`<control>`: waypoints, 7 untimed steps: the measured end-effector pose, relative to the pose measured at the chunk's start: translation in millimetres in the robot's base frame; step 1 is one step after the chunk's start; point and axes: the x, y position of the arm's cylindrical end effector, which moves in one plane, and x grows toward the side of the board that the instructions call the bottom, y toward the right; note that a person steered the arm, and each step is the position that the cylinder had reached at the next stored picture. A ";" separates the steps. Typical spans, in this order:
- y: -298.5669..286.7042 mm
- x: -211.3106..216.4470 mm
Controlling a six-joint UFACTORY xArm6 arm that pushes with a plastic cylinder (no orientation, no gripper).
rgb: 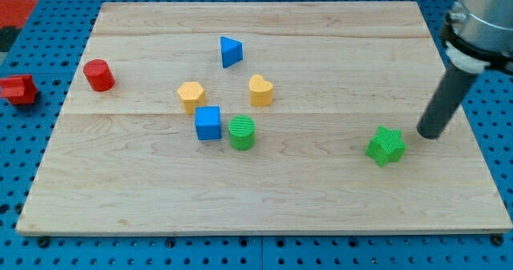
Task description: Push green star to green circle
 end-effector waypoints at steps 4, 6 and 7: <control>-128.9 -37.4; -213.3 -34.1; -250.6 -19.8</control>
